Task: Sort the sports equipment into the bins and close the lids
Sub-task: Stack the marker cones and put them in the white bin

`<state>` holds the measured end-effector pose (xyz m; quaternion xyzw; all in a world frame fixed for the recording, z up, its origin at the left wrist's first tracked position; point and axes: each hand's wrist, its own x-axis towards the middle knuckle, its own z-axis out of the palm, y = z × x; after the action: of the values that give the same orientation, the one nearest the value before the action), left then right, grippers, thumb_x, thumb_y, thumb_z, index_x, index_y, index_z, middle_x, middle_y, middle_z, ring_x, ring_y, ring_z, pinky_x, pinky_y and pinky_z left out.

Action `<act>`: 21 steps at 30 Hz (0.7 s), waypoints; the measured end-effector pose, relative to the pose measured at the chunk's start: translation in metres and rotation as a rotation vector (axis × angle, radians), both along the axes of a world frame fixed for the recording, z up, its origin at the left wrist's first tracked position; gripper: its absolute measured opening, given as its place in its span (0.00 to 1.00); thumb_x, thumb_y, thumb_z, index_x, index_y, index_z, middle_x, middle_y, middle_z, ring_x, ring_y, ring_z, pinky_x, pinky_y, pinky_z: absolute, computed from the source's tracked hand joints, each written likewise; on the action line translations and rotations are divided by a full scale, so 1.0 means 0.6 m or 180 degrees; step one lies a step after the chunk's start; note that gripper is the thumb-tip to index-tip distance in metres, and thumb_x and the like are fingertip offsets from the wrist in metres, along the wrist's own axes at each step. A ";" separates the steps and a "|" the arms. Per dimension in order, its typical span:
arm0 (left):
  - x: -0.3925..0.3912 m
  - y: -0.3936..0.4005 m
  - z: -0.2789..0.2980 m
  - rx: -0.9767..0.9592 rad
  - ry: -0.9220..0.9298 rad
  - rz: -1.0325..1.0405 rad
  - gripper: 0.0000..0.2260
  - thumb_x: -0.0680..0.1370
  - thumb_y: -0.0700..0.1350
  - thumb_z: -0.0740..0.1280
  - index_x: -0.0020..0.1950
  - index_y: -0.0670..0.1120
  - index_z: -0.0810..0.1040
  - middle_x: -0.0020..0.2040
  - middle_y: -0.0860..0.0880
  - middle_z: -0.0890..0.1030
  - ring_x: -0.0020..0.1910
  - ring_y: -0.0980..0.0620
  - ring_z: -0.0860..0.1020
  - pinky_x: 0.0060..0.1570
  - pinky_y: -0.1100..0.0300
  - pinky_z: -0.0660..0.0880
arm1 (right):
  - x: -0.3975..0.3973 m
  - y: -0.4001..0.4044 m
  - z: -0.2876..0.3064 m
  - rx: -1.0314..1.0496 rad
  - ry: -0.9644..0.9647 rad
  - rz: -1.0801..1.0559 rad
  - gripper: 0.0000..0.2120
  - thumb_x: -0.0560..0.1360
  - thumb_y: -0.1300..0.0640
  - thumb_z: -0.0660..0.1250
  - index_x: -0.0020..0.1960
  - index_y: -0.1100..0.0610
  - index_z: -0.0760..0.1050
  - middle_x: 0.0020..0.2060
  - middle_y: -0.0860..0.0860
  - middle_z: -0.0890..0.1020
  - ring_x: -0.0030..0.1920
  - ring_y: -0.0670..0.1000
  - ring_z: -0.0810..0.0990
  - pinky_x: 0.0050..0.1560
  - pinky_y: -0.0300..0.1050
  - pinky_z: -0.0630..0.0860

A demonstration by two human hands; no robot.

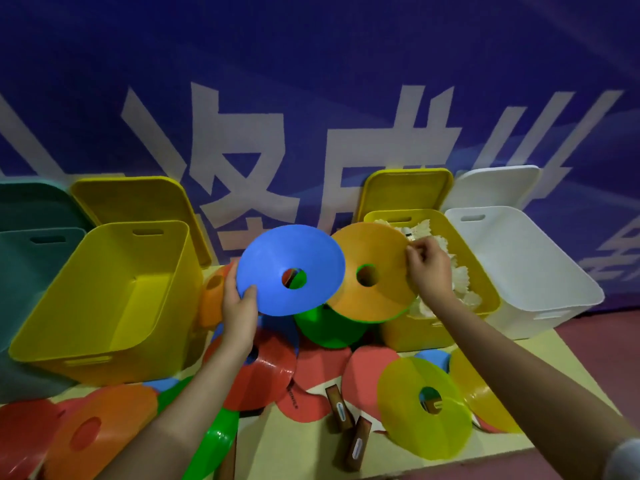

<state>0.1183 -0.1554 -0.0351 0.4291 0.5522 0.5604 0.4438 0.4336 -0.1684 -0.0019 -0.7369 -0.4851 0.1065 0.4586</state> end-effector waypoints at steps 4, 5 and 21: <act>0.072 0.020 0.019 0.0035 0.0055 -0.0343 0.25 0.78 0.34 0.59 0.74 0.49 0.64 0.69 0.50 0.71 0.67 0.49 0.70 0.66 0.48 0.70 | 0.103 -0.014 0.005 -0.0020 0.0370 -0.0636 0.10 0.78 0.60 0.62 0.58 0.62 0.73 0.48 0.61 0.80 0.49 0.60 0.78 0.47 0.48 0.70; 0.091 0.024 0.021 0.0033 0.0085 -0.0423 0.25 0.78 0.34 0.59 0.74 0.50 0.64 0.70 0.50 0.71 0.67 0.49 0.71 0.66 0.48 0.70 | 0.132 -0.019 0.004 -0.0048 0.0419 -0.0704 0.11 0.78 0.60 0.61 0.60 0.61 0.72 0.49 0.61 0.80 0.50 0.60 0.77 0.48 0.48 0.71; 0.493 0.012 0.039 0.0155 0.0093 -0.0917 0.25 0.78 0.31 0.58 0.72 0.49 0.66 0.66 0.52 0.71 0.65 0.52 0.70 0.63 0.57 0.69 | 0.523 -0.063 -0.016 -0.0066 0.0886 -0.1136 0.17 0.76 0.63 0.60 0.64 0.58 0.72 0.57 0.58 0.78 0.57 0.59 0.77 0.56 0.52 0.72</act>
<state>0.4141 -0.1480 -0.0117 0.5226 0.4775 0.4979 0.5010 0.7474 -0.2063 -0.0113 -0.7939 -0.2780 0.1293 0.5251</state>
